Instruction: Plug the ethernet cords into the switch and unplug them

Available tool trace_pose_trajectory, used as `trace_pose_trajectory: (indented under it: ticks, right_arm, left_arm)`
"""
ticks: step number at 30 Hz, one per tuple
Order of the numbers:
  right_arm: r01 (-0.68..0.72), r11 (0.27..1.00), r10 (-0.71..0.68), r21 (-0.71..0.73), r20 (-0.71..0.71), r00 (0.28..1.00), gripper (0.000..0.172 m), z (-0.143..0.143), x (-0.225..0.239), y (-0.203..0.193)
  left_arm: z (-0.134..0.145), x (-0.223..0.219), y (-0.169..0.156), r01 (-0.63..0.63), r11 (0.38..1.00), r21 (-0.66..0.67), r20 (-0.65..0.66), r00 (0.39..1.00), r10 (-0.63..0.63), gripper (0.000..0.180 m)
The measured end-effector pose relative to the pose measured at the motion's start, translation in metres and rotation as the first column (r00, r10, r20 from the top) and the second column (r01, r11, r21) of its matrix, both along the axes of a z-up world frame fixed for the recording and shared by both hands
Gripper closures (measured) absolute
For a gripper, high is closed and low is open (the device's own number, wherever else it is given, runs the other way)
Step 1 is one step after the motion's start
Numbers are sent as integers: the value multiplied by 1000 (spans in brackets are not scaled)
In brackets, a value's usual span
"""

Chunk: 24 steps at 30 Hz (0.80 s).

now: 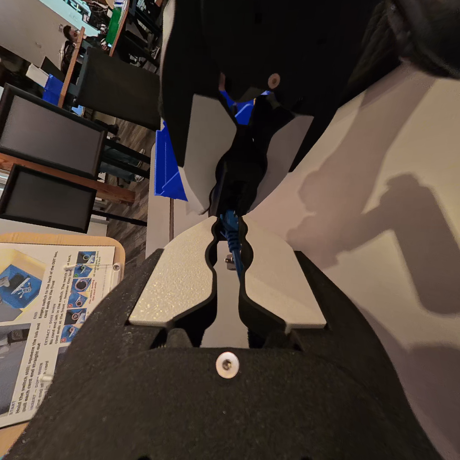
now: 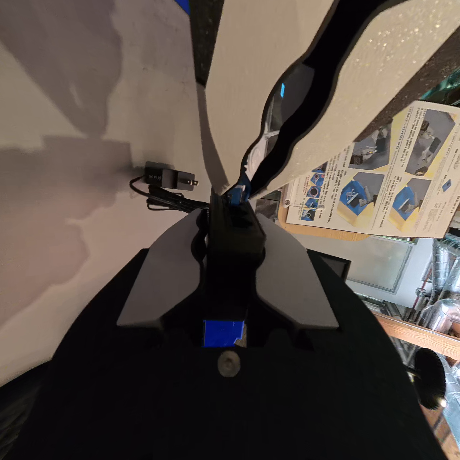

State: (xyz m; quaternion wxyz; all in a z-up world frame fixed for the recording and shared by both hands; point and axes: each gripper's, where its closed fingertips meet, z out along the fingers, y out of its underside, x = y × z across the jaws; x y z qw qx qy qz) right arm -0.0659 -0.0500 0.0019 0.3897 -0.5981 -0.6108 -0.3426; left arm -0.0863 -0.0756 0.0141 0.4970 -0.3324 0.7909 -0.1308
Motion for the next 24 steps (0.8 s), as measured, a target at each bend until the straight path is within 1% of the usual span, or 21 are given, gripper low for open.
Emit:
trace_pose_trajectory:
  ticks: [1, 3, 5, 7, 9, 11, 13, 16, 21, 24]
  right_arm:
    - [-7, 1000, 7, -8, -5, 1000, 139, -1, 0, -2]
    - [-29, 999, 29, 25, 27, 999, 140, 1, 0, -5]
    - [-20, 1000, 19, 23, 41, 999, 140, 0, 1, -8]
    - [-3, 1000, 4, -20, 27, 1000, 139, -6, 2, -11]
    - [-5, 1000, 6, -23, 33, 999, 139, -11, 1, -12]
    - [0, 1000, 0, -8, 38, 999, 140, -10, 3, -10]
    - [1, 1000, -1, -3, 17, 1000, 140, -8, 4, -10]
    - [-1, 1000, 0, 11, 27, 1000, 140, -7, 6, -11]
    - [-16, 1000, 16, -18, 27, 999, 140, -14, 5, -14]
    - [-15, 1000, 14, 22, 55, 998, 140, -6, 10, -13]
  left_arm:
    - [0, 0, -2, 12, 1000, -3, -2, 1000, -12, 167]
    - [-1, 0, -7, 38, 999, -8, -3, 999, -38, 166]
    - [-4, 0, -10, 63, 998, 20, -4, 998, -63, 166]
    - [-8, 1, -11, 63, 997, 36, -28, 998, -62, 166]
    - [-13, 0, -11, 62, 997, 52, -62, 996, -59, 166]
    - [-12, 1, -10, 57, 995, 78, -53, 997, -53, 167]
    - [-10, 2, -11, 54, 997, 63, -35, 998, -52, 167]
    - [-10, 5, -12, 64, 996, 54, -16, 998, -63, 167]
    - [-16, 4, -15, 75, 997, 6, -47, 996, -74, 167]
    - [-11, 8, -16, 95, 995, -9, 17, 995, -94, 167]
